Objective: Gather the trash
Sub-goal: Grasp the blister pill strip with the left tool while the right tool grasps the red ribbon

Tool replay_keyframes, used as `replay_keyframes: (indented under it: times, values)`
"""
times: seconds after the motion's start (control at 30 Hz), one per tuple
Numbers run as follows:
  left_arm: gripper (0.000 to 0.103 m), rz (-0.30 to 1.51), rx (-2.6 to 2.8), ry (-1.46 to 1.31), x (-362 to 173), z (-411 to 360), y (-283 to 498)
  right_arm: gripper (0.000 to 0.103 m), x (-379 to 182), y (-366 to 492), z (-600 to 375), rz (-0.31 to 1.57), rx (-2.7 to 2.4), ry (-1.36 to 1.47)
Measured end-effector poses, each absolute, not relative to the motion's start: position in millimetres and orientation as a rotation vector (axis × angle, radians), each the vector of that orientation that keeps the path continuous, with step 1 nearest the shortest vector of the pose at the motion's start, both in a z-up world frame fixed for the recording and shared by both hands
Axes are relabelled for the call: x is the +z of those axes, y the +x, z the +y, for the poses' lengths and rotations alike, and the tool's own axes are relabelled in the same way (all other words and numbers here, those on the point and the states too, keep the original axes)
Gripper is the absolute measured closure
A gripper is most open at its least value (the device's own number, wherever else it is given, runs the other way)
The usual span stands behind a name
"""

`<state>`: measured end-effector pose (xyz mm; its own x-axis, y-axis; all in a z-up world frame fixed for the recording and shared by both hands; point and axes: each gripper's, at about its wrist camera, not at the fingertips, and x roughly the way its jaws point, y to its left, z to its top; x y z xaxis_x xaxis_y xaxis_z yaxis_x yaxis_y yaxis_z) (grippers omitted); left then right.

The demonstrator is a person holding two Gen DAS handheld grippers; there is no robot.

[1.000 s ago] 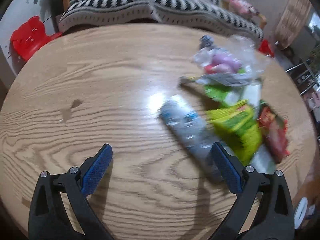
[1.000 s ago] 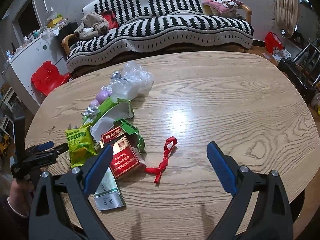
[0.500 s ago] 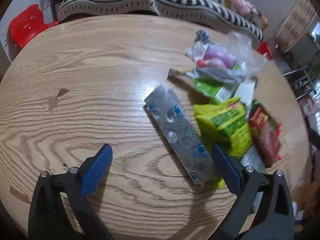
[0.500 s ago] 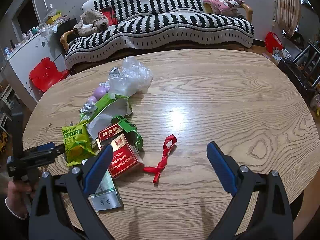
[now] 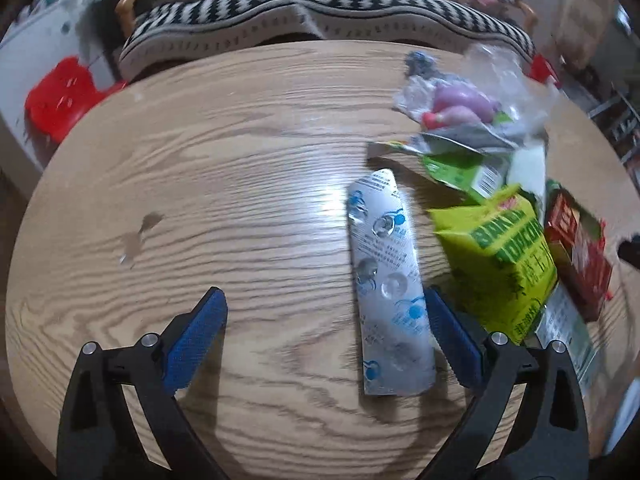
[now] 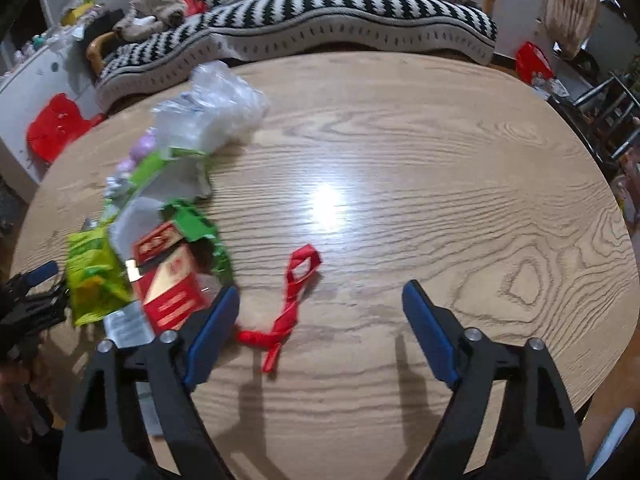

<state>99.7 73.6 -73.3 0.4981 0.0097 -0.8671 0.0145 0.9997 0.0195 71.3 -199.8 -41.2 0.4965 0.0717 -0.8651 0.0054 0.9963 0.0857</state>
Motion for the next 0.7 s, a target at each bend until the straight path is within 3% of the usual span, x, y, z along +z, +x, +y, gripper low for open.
replay_keyframes:
  times: [0.03, 0.13, 0.23, 0.27, 0.3, 0.33, 0.37, 0.7]
  values:
    - [0.01, 1.038, -0.013, 0.042, -73.0, 69.1, 96.0, 0.031, -44.9, 74.4, -200.8, 1.057, 0.031, 0.081]
    - [0.025, 1.014, -0.046, 0.056, -70.4, 62.8, 91.6, 0.046, -58.7, 83.4, -198.6, 1.084, 0.023, 0.066]
    - [0.05, 0.998, -0.056, 0.067, -67.4, 61.5, 88.3, 0.053, -62.7, 85.0, -189.8, 1.073, 0.031, -0.002]
    - [0.063, 0.994, -0.058, 0.071, -66.3, 61.0, 89.1, 0.056, -62.4, 85.5, -188.6, 1.071, 0.042, -0.006]
    - [0.069, 0.992, -0.06, 0.076, -65.7, 60.6, 88.8, 0.066, -62.2, 86.2, -188.5, 1.073, 0.057, 0.002]
    - [0.069, 0.995, -0.064, 0.079, -64.9, 61.4, 90.1, 0.085, -61.0, 86.3, -187.7, 1.073, 0.065, -0.001]
    - [0.07, 0.994, -0.067, 0.076, -63.8, 62.5, 89.4, 0.089, -60.0, 86.3, -186.9, 1.074, 0.064, -0.009]
    - [0.071, 0.975, -0.05, 0.017, -46.6, 76.3, 88.7, 0.089, -26.7, 71.0, -183.6, 0.999, 0.093, 0.005]
